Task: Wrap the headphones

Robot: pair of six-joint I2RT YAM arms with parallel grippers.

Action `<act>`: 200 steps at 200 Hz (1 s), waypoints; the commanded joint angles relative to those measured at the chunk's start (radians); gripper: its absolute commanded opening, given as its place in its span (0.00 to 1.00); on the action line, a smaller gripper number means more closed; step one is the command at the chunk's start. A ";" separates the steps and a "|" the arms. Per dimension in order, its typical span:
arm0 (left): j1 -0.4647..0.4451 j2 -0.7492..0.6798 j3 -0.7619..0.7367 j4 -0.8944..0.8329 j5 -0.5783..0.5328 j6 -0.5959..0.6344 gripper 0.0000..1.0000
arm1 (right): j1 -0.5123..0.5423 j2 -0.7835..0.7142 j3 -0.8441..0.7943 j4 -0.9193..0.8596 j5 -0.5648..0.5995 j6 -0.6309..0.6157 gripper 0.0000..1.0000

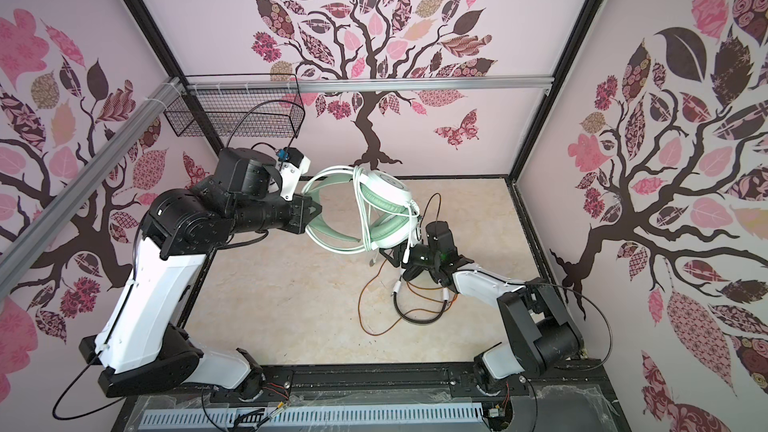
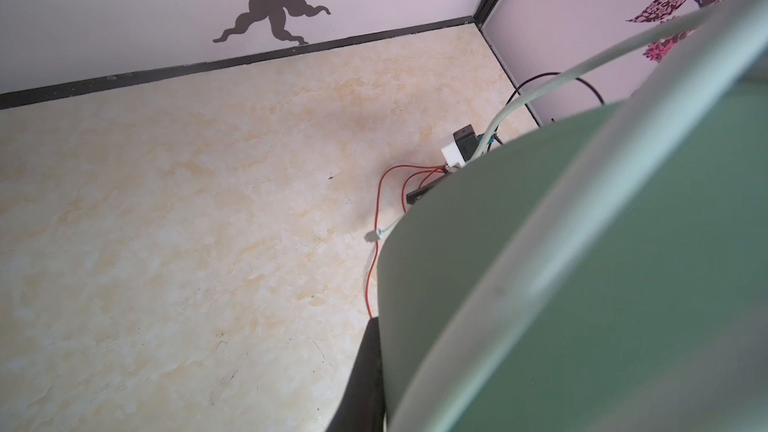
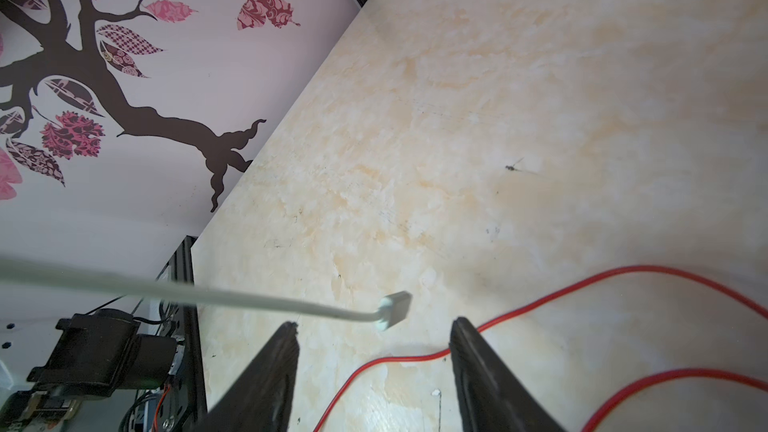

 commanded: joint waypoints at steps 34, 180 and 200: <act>0.001 0.013 0.130 0.043 0.036 -0.015 0.00 | 0.033 0.060 -0.025 0.158 -0.171 0.007 0.66; 0.002 0.030 0.183 0.026 0.019 0.005 0.00 | 0.076 0.021 -0.156 0.297 -0.066 0.031 0.75; 0.002 0.034 0.187 0.025 0.021 0.004 0.00 | 0.085 0.001 -0.147 0.274 0.010 0.029 0.75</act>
